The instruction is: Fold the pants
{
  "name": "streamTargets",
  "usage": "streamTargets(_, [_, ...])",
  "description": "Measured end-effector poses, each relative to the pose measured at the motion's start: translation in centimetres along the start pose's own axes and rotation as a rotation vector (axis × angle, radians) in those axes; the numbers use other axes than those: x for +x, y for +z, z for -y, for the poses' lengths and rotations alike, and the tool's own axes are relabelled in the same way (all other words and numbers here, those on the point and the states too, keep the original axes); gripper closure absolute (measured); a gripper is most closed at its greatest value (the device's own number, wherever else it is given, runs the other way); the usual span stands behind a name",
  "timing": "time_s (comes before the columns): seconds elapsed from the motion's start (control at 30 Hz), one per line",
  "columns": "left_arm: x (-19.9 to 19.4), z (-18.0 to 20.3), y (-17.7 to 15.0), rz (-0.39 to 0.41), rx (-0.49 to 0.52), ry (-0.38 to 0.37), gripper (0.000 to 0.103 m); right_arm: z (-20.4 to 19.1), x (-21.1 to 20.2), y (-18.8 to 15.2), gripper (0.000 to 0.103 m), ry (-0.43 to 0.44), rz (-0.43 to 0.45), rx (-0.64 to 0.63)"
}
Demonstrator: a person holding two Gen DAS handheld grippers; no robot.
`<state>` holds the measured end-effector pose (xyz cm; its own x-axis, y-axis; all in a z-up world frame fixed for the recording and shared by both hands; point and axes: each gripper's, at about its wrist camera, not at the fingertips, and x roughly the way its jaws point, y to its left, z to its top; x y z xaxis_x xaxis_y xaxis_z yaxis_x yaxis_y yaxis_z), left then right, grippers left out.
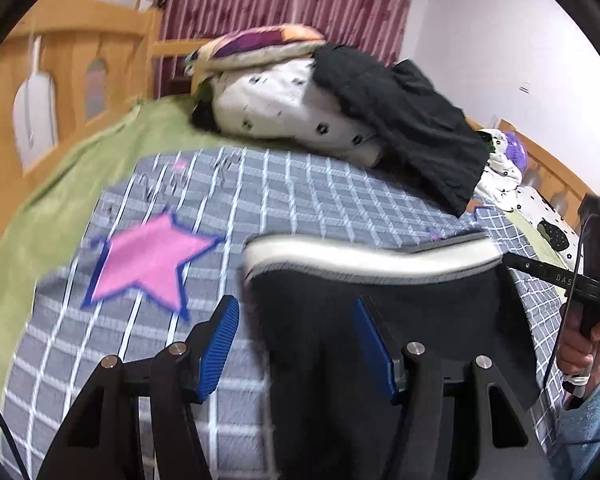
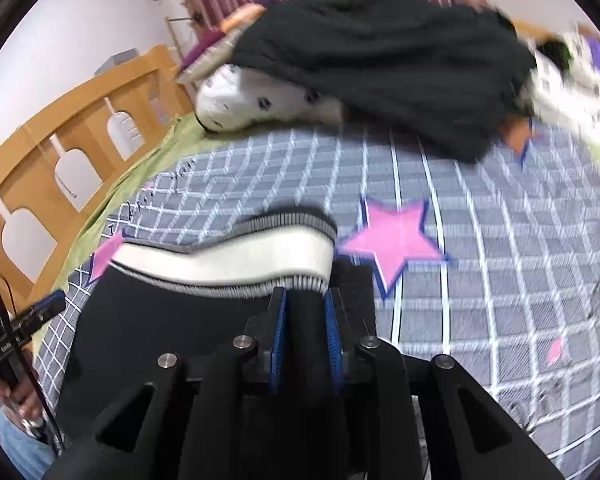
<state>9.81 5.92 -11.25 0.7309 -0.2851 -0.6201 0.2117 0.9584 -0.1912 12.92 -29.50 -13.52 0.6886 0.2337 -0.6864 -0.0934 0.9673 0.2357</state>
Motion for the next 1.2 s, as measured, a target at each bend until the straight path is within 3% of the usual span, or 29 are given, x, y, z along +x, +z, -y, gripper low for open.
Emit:
streamTargets(0.1, [1.5,1.6,2.1,0.003,0.018,0.001,0.044,-1.9,-0.2,1.7,0.08,0.01,0.059,-0.061])
streamTargets(0.2, [4.8,2.5,3.3,-0.026,0.01,-0.013,0.044,-2.5,2.0,2.6,0.08,0.005,0.05,-0.102])
streamTargets(0.37, [11.0,1.4,1.7,-0.158,-0.025,0.011,0.044,-0.4,6.6,1.1,0.083,-0.047,-0.024,-0.121])
streamTargets(0.47, [12.1,0.7,1.4,-0.16,-0.052,0.01,0.044,-0.1,6.9,0.8,0.083,-0.033,0.003,-0.142])
streamTargets(0.6, [12.6,1.0,1.4,-0.149,-0.036,0.034,0.044,-0.8,7.8,0.6,0.084,-0.076,0.022,-0.181])
streamTargets(0.77, [11.9,1.0,0.9,-0.128,-0.045,0.018,0.044,0.2,7.7,0.6,0.083,-0.03,0.03,-0.138])
streamTargets(1.0, [8.3,2.0,-0.7,-0.214,0.019,-0.024,0.044,-1.1,5.0,-0.3,0.078,-0.065,-0.011,-0.187])
streamTargets(1.07, [6.9,2.2,-2.2,-0.232,0.036,-0.026,0.044,-1.2,3.5,-1.2,0.072,-0.034,-0.035,-0.176])
streamTargets(1.2, [3.5,1.7,-6.1,-0.269,-0.002,-0.05,0.044,-1.7,-0.1,-5.7,0.071,-0.008,-0.055,-0.167])
